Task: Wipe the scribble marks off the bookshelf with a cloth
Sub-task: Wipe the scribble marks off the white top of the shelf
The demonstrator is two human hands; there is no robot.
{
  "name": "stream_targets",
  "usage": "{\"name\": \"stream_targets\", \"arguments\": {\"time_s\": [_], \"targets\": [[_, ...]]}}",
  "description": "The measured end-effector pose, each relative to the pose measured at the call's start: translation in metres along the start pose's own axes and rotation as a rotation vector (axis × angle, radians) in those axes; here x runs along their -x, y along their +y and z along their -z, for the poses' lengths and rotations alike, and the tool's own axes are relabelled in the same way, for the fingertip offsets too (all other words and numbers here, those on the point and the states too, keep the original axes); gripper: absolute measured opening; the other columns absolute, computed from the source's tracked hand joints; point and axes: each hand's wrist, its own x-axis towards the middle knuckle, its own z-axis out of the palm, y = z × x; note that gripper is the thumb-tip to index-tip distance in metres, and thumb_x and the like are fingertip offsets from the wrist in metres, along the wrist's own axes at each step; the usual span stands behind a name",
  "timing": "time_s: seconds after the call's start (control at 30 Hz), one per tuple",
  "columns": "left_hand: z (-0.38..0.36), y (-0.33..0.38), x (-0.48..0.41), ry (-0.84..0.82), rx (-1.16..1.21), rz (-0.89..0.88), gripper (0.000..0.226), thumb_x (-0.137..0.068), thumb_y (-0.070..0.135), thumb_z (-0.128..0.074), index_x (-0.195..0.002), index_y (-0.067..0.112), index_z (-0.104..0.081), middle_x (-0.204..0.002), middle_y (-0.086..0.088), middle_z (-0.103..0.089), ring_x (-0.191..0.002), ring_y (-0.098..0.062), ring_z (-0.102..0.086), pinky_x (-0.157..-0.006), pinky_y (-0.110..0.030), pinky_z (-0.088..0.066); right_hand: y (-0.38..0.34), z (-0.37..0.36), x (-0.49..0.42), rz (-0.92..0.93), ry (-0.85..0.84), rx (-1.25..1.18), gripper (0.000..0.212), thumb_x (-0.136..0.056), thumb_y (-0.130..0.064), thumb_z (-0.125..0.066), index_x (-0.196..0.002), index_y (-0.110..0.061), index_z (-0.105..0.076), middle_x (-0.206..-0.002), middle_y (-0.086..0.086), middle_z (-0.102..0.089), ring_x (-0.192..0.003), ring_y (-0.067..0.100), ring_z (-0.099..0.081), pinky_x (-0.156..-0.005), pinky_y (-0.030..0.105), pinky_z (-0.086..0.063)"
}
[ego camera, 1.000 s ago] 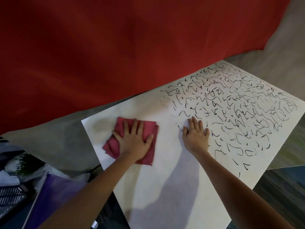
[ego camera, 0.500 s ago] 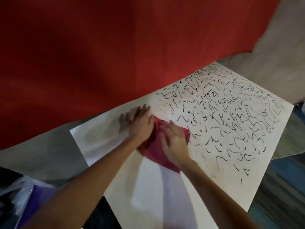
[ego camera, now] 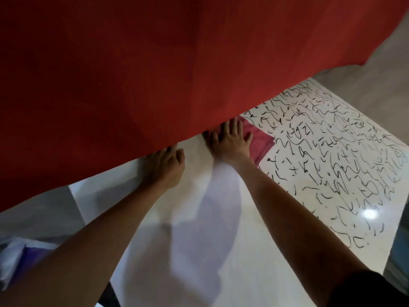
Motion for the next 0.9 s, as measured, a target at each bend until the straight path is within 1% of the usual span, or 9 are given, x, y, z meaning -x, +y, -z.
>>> {"name": "stream_targets", "arguments": {"time_s": [0.1,0.2,0.27,0.4,0.53,0.63,0.7,0.8,0.9], "targets": [[-0.004,-0.002,-0.002,-0.016,0.019,-0.020,0.046,-0.086,0.030,-0.035,-0.095,0.004,-0.073,-0.088,-0.018,-0.072,-0.075,-0.034,-0.067,-0.066,-0.037,-0.052,0.001,0.004,-0.019,0.004,0.006,-0.013,0.069,-0.099,-0.049,-0.021,-0.153,-0.010,-0.004,-0.161,0.012,0.002,-0.148,0.025,0.006,-0.114,0.055,0.003],[0.007,0.003,-0.001,-0.142,0.058,0.040,0.049,-0.098,0.032,-0.029,-0.130,0.007,-0.057,-0.129,-0.020,-0.058,-0.114,-0.037,-0.055,-0.093,-0.042,-0.038,0.002,0.000,0.015,0.049,0.018,-0.043,0.066,-0.099,-0.044,-0.016,-0.153,-0.012,0.001,-0.161,0.006,0.004,-0.148,0.020,0.003,-0.117,0.048,-0.001],[0.009,0.004,0.000,-0.113,0.043,0.086,0.046,-0.102,0.032,-0.029,-0.139,0.010,-0.047,-0.139,-0.017,-0.050,-0.123,-0.036,-0.048,-0.098,-0.042,-0.032,0.003,-0.013,0.060,0.136,0.107,-0.044,0.073,-0.090,-0.048,-0.008,-0.153,-0.012,-0.008,-0.161,0.006,-0.006,-0.148,0.019,-0.009,-0.116,0.046,-0.011],[0.002,0.002,0.001,-0.052,0.037,0.039,0.043,-0.085,0.028,-0.038,-0.092,0.004,-0.073,-0.082,-0.020,-0.071,-0.066,-0.036,-0.066,-0.060,-0.036,-0.052,0.010,-0.033,0.109,0.303,0.350,-0.111,0.056,-0.092,-0.036,-0.029,-0.136,-0.008,-0.052,-0.142,0.009,-0.049,-0.130,0.025,-0.049,-0.102,0.047,-0.039],[0.007,0.003,0.001,-0.088,0.073,0.017,0.035,-0.083,0.025,-0.049,-0.093,0.002,-0.073,-0.084,-0.022,-0.071,-0.068,-0.038,-0.066,-0.062,-0.041,-0.053,0.016,-0.017,0.053,0.284,0.223,-0.073,0.069,-0.089,-0.049,-0.019,-0.145,-0.015,-0.041,-0.154,0.004,-0.031,-0.142,0.020,-0.030,-0.110,0.044,-0.029],[0.004,0.001,0.000,-0.061,0.057,0.001,0.040,-0.085,0.027,-0.043,-0.095,0.002,-0.073,-0.088,-0.021,-0.071,-0.072,-0.037,-0.067,-0.063,-0.044,-0.053,0.013,-0.005,0.000,0.177,0.116,-0.016,0.068,-0.094,-0.050,-0.035,-0.151,-0.015,-0.025,-0.159,0.005,-0.017,-0.147,0.020,-0.013,-0.116,0.044,-0.015],[0.010,0.003,0.001,-0.100,0.067,0.026,0.052,-0.089,0.033,-0.032,-0.113,0.004,-0.068,-0.109,-0.020,-0.068,-0.092,-0.038,-0.065,-0.080,-0.047,-0.049,0.008,0.000,-0.012,0.119,0.113,-0.055,0.066,-0.095,-0.046,-0.039,-0.151,-0.014,-0.025,-0.159,0.005,-0.017,-0.147,0.019,-0.010,-0.117,0.044,-0.012],[0.010,0.005,0.001,-0.131,0.055,0.102,0.062,-0.095,0.040,-0.013,-0.146,0.014,-0.038,-0.149,-0.012,-0.040,-0.132,-0.033,-0.038,-0.104,-0.042,-0.023,0.003,-0.005,0.010,0.146,0.100,-0.062,0.067,-0.095,-0.044,-0.037,-0.153,-0.015,-0.018,-0.161,0.004,-0.010,-0.148,0.017,-0.007,-0.118,0.041,-0.010],[0.010,0.006,0.003,-0.137,0.101,0.038,0.060,-0.090,0.036,-0.026,-0.129,0.004,-0.057,-0.129,-0.022,-0.058,-0.112,-0.041,-0.056,-0.094,-0.048,-0.039,0.000,-0.017,0.061,0.303,0.188,-0.095,0.066,-0.089,-0.044,-0.026,-0.148,-0.014,-0.036,-0.157,0.004,-0.023,-0.145,0.020,-0.023,-0.116,0.043,-0.021]]}}
